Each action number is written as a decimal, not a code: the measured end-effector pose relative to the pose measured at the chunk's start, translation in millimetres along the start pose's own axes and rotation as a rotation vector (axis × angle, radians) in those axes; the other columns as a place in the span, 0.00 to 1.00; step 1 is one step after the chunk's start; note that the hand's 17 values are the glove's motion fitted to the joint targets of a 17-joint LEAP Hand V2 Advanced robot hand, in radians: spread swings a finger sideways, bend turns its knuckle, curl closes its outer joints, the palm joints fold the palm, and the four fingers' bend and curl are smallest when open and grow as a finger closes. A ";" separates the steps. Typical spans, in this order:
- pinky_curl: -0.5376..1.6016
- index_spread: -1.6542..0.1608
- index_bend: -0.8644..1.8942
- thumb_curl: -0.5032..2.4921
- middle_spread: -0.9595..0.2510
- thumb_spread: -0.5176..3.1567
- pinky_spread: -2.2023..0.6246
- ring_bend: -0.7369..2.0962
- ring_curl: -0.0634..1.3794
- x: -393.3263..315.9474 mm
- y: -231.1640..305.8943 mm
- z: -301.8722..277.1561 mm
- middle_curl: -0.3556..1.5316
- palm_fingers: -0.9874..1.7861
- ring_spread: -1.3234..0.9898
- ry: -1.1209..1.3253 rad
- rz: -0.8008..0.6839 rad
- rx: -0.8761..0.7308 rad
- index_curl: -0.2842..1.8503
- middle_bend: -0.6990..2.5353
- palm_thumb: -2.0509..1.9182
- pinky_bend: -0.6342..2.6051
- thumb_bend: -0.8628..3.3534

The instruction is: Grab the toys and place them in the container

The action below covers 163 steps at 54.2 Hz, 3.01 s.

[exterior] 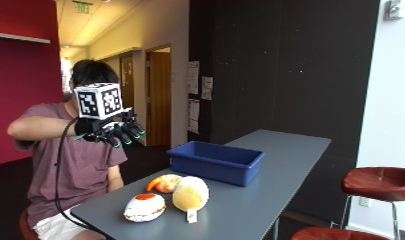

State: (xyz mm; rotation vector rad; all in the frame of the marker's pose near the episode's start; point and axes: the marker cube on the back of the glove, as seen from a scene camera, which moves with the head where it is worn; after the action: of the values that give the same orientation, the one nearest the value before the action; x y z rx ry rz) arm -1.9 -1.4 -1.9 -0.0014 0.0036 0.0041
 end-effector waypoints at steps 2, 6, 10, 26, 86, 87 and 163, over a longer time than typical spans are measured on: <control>0.30 0.86 0.35 0.16 0.80 0.29 0.77 0.36 0.07 -1.6 -1.3 -1.3 0.20 0.37 0.56 0.005 0.002 0.000 0.15 0.26 0.48 0.34 0.18; 0.33 0.85 0.36 0.17 0.81 0.36 0.77 0.37 0.10 -6.2 -6.9 -4.6 0.22 0.34 0.56 0.026 0.005 0.000 0.16 0.26 0.48 0.36 0.18; 0.34 0.83 0.36 0.17 0.81 0.41 0.77 0.38 0.11 -9.5 -11.9 -5.3 0.23 0.33 0.56 0.038 0.005 -0.006 0.17 0.27 0.48 0.37 0.18; 0.37 0.82 0.36 0.17 0.81 0.49 0.77 0.40 0.16 -17.9 -35.5 -1.8 0.28 0.31 0.55 0.086 0.013 -0.038 0.21 0.27 0.48 0.38 0.18; 0.44 0.81 0.34 0.20 0.83 0.45 0.80 0.36 0.23 17.8 -80.8 196.1 0.29 0.25 0.59 0.129 0.048 -0.365 0.20 0.25 0.49 0.48 0.19; 0.44 0.81 0.34 0.20 0.83 0.45 0.80 0.36 0.23 16.3 -78.2 200.5 0.29 0.26 0.59 0.138 0.033 -0.339 0.20 0.25 0.49 0.49 0.19; 0.52 0.79 0.68 0.44 0.67 0.33 0.64 0.79 0.51 -315.1 -101.0 10.6 0.60 0.75 0.44 0.039 -0.222 0.118 0.52 0.62 0.65 0.55 0.22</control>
State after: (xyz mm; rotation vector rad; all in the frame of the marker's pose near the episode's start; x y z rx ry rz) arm -316.5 -103.7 9.9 0.1159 0.0423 -0.2178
